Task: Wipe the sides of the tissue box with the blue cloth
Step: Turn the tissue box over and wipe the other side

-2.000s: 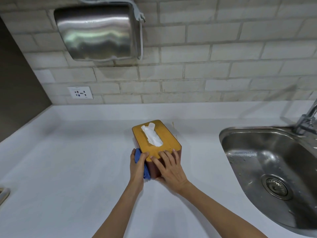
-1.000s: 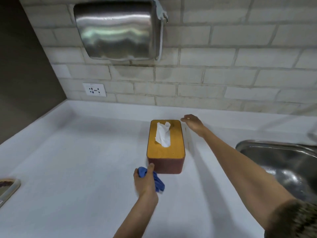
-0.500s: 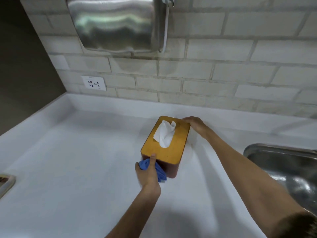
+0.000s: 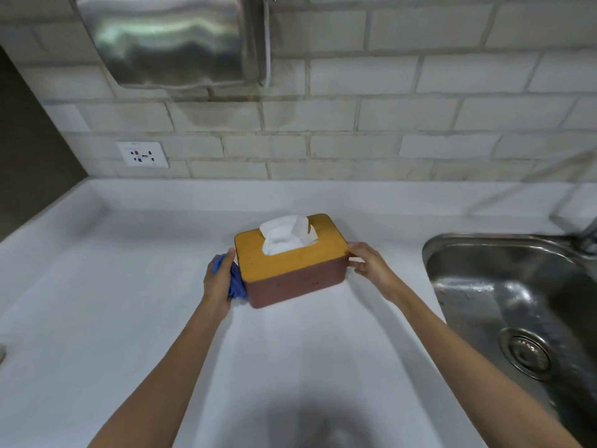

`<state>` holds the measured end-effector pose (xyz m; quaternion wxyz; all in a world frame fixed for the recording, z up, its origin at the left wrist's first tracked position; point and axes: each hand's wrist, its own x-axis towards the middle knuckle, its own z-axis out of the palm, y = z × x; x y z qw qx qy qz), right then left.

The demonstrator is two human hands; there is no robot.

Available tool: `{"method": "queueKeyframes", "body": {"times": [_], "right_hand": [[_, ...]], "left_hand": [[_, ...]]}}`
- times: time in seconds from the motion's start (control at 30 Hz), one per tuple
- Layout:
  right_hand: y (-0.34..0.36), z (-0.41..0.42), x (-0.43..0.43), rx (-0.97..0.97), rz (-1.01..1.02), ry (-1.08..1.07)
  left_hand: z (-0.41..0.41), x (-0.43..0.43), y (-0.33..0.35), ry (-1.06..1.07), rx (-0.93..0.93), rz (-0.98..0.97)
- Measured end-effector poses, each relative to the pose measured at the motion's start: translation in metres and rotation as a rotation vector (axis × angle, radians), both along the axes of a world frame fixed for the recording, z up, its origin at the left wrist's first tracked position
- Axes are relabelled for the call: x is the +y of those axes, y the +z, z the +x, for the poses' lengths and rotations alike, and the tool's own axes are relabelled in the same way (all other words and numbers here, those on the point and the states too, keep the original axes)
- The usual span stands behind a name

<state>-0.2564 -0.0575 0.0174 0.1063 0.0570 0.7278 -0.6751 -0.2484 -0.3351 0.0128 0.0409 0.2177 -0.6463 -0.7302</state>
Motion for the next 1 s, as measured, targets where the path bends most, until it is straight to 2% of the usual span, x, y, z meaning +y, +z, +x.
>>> {"method": "queueKeyframes", "body": {"times": [0.1,0.23,0.4,0.6,0.8,1.0], "right_hand": [[-0.009,0.02,-0.008,0.002,-0.062,0.023],[-0.015,0.034,-0.012,0.067,-0.026,-0.031],[-0.017,0.051,-0.005,0.162,0.122,-0.112],[-0.004,0.064,0.006,0.229,0.302,-0.152],[0.019,0.063,0.015,0.154,0.325,-0.165],[0.036,0.046,0.013,0.009,0.203,-0.167]], "left_hand": [[0.011,-0.001,-0.006,-0.086,0.048,-0.009],[0.019,0.004,-0.008,-0.168,0.066,-0.041],[0.024,0.01,-0.001,-0.118,-0.008,-0.058],[0.018,0.008,0.022,-0.184,-0.181,-0.22],[0.012,0.01,0.044,-0.349,-0.332,-0.255],[0.0,0.017,0.053,-0.347,-0.376,-0.249]]}}
